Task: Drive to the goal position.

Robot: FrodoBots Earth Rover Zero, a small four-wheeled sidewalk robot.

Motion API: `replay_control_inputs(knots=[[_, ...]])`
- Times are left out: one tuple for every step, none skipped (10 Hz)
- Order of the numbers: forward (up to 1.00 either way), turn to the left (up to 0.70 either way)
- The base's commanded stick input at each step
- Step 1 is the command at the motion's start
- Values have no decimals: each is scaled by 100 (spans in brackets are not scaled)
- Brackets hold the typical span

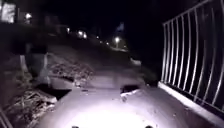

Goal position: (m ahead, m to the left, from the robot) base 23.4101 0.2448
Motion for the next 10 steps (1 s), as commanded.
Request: replay_control_inputs(knots=[[70, 0], [70, 0], [70, 0], [70, 0], [70, 0], [70, 0], [70, 0], [70, 0], [70, 0], [70, 0]])
